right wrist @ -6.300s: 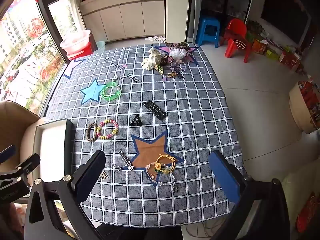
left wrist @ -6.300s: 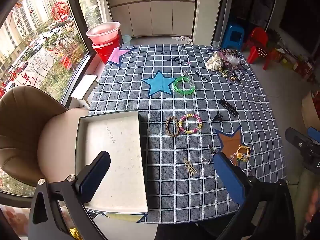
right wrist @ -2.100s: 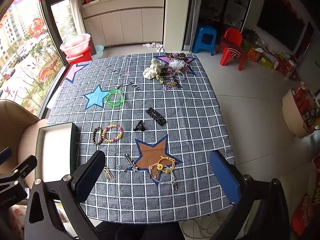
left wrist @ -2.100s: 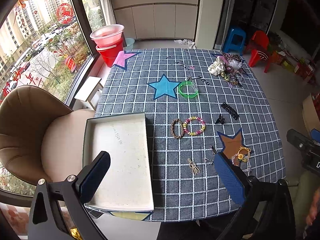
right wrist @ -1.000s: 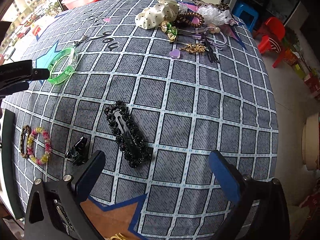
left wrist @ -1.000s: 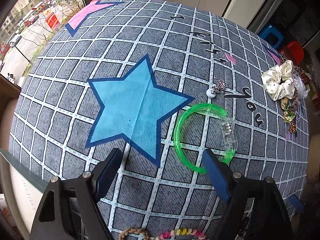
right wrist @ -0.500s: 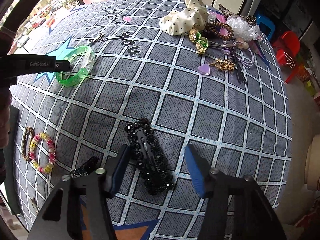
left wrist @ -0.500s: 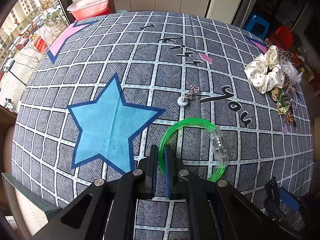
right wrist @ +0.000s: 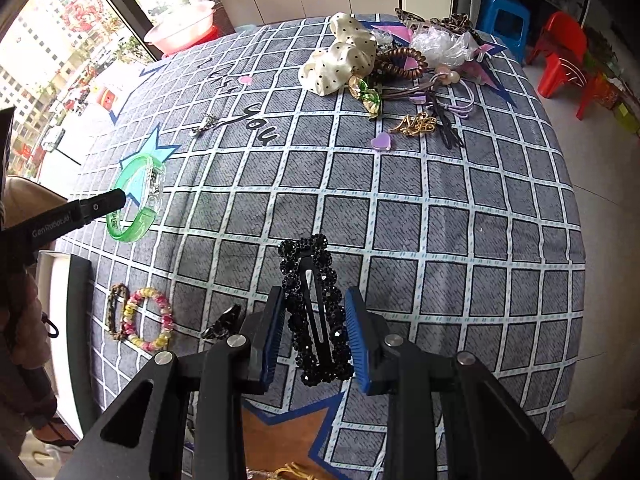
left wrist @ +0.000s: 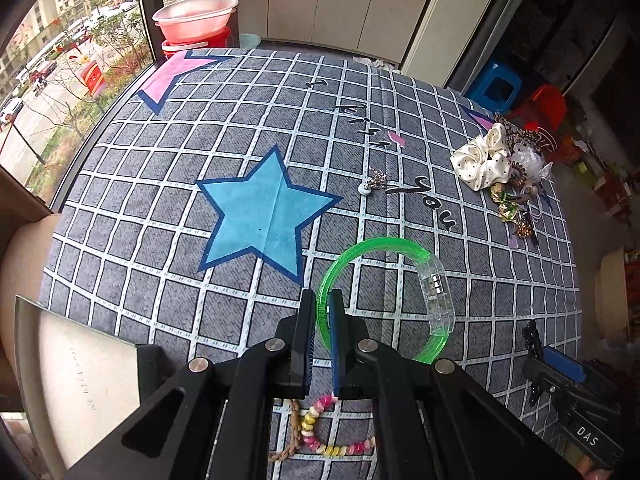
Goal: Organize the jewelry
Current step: 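Carry the bangle and clip into the white box and open both tools, then grasp the pink-yellow beaded bracelet with the left tool while the right grasps the crystal chain bracelet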
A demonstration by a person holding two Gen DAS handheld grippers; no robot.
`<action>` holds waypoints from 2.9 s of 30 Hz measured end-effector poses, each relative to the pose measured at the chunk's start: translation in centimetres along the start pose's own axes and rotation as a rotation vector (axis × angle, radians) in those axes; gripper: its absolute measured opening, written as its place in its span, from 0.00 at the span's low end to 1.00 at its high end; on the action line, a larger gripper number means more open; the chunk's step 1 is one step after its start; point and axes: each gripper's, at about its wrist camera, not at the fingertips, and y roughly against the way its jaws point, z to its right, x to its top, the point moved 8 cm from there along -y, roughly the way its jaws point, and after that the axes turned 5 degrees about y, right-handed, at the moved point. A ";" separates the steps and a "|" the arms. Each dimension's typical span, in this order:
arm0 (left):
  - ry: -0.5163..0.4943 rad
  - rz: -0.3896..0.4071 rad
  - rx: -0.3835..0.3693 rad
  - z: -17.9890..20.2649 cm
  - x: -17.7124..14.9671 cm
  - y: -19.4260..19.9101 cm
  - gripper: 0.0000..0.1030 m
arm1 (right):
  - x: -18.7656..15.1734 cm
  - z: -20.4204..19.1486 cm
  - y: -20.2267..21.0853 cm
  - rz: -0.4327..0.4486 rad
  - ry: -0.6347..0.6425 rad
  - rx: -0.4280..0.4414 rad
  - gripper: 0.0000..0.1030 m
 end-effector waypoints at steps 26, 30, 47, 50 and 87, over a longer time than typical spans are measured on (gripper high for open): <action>0.353 -0.003 0.282 -29.1 -11.7 6.3 0.13 | -0.4 -34.3 -4.5 -0.067 0.438 0.289 0.32; 0.353 -0.011 0.291 -29.8 -11.9 5.0 0.13 | -0.5 -35.4 -7.0 -0.099 0.454 0.258 0.32; 0.272 -0.003 0.375 -29.5 -11.5 4.1 0.13 | -0.5 -35.9 -11.1 -0.141 0.466 0.161 0.34; 0.280 -0.007 0.372 -29.6 -11.6 4.5 0.13 | -0.3 -35.9 -11.1 -0.151 0.450 0.183 0.41; -0.287 -0.051 0.148 -4.8 -12.3 5.0 1.00 | -13.1 -1.6 5.2 -0.041 -0.231 -0.075 0.79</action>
